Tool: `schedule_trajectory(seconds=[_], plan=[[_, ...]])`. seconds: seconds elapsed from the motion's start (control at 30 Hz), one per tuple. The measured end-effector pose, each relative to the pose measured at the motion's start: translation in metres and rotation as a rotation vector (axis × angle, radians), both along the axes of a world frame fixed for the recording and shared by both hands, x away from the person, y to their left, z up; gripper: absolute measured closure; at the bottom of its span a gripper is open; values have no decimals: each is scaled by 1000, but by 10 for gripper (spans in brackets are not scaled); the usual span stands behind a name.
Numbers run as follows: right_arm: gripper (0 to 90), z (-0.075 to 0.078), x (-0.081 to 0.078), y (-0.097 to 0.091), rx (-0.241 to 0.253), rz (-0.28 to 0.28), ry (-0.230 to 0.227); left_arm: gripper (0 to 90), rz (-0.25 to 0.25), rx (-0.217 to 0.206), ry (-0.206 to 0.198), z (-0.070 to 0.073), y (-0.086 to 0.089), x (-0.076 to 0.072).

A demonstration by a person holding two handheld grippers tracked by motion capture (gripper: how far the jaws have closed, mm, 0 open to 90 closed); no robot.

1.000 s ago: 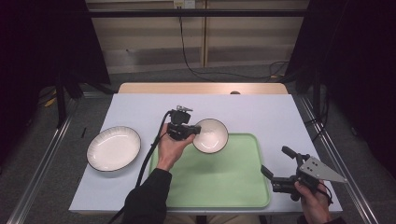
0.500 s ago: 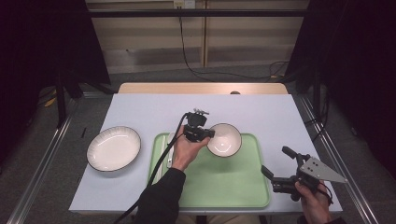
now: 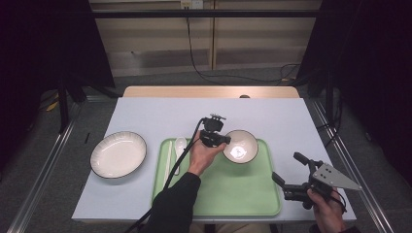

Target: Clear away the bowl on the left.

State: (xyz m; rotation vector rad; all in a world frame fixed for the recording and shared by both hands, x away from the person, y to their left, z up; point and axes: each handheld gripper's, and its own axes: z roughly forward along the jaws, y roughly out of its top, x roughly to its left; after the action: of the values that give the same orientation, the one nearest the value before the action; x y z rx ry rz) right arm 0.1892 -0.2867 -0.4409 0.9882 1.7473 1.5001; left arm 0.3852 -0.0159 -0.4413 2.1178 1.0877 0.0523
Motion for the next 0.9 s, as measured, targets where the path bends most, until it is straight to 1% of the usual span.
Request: schedule_trajectory(seconds=[0.07, 0.17, 0.23, 0.3, 0.37, 0.4, 0.43, 0.47, 0.5, 0.53, 0.6, 0.63, 0.67, 0.7, 0.8, 0.87, 0.9], plan=[[5, 0, 0, 0, 2, 4, 1, 819, -6, 1, 7, -3, -2, 1], [5, 0, 0, 0, 1, 4, 2, 821, -6, -1, 7, -5, -2, 2], [5, 0, 0, 0, 1, 3, 3, 822, -10, 9, -10, -6, -3, 2], [5, 0, 0, 1, 1, -2, 3, 824, 12, 9, -7, -8, -4, 3], [5, 0, 0, 0, -1, 6, 1, 823, 2, 3, -11, -9, -3, 3], [5, 0, 0, 0, 0, 5, 0, 823, 7, 1, -10, -9, -4, 3], [5, 0, 0, 0, 1, -1, 1, 822, 1, 7, -11, -9, -3, 4], [5, 0, 0, 0, -2, 5, -1, 820, 2, 3, -9, -9, -4, 4], [5, 0, 0, 0, 0, 7, -5, 814, 4, 2, 1, -10, -3, 5], [5, 1, -1, 0, -2, -5, -7, 802, 2, -3, 8, -10, -2, 6], [5, 0, -1, -2, -4, -2, -7, 799, 1, -7, 5, -10, -2, 5], [5, 0, -1, -2, -3, -4, 0, 798, -1, 2, -4, -10, -2, 5], [5, 0, -1, -1, 1, -2, -3, 798, -4, 1, -8, -10, -2, 5], [5, 0, -2, -1, -1, -2, -3, 793, 3, -8, -8, -10, -3, 5], [5, 0, -2, -1, 1, -4, -2, 731, -4, 8, -13, -10, 0, 5], [5, 0, -2, -1, 1, -4, 0, 690, 12, 6, -30, -10, 0, 4], [5, 0, -2, 0, 2, -3, 0, 679, 1, 8, -34, -10, 1, 4]])
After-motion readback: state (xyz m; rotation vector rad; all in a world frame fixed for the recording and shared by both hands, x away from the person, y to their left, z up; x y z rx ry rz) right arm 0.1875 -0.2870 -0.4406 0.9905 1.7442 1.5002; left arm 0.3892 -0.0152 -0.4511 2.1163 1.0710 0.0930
